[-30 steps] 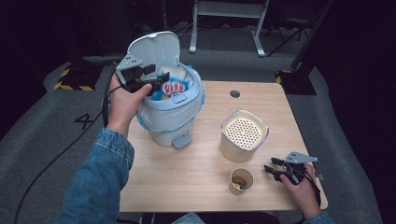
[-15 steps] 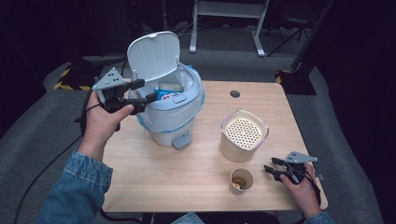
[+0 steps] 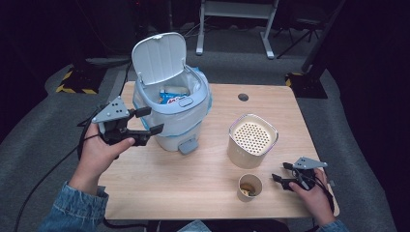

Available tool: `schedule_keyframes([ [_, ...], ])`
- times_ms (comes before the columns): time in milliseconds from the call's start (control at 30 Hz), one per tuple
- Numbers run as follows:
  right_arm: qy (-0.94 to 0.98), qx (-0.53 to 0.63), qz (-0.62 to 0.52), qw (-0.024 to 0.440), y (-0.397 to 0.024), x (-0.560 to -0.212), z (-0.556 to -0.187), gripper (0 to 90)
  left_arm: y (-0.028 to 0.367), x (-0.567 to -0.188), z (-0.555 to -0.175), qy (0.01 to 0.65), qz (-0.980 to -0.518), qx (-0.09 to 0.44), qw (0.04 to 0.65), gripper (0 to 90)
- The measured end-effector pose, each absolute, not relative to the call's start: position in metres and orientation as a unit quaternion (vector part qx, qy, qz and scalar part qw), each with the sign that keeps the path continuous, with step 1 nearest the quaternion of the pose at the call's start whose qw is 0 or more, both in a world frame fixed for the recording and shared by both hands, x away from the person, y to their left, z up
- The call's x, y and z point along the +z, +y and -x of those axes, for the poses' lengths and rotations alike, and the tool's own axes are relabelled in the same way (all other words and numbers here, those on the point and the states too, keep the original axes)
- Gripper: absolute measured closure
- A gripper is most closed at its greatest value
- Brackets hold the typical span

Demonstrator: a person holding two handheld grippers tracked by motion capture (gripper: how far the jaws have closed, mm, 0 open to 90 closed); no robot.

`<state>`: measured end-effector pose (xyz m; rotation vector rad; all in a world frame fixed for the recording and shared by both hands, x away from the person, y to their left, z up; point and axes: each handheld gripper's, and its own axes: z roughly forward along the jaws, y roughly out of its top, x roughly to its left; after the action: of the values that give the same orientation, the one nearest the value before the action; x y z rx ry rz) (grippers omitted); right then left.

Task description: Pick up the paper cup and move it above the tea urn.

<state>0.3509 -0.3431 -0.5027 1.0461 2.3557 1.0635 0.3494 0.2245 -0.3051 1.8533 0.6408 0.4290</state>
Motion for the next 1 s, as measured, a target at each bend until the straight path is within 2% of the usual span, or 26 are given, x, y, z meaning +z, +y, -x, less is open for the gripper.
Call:
schedule_keyframes([
  [67, 0.832, 0.381, -0.363, 0.174, -0.344, -0.502, -0.35, 31.4, 0.225, -0.313, -0.346, 0.27, -0.78, 0.177, 0.536, 30.4],
  [167, 0.835, 0.392, -0.354, 0.153, -0.343, -0.501, -0.347, 30.7, 0.225, -0.325, -0.341, 0.271, -0.784, 0.176, 0.53, 30.5],
  [400, 0.853, 0.385, -0.323, 0.141, -0.336, -0.495, -0.335, 29.5, 0.223, -0.359, -0.333, 0.277, -0.801, 0.158, 0.506, 30.4],
  [733, 0.862, 0.385, -0.305, 0.126, -0.327, -0.486, -0.325, 29.6, 0.212, -0.401, -0.341, 0.299, -0.82, 0.121, 0.473, 28.9],
  [1000, 0.859, 0.402, -0.291, 0.121, -0.32, -0.483, -0.319, 25.2, 0.208, -0.426, -0.343, 0.312, -0.833, 0.103, 0.446, 24.7],
])
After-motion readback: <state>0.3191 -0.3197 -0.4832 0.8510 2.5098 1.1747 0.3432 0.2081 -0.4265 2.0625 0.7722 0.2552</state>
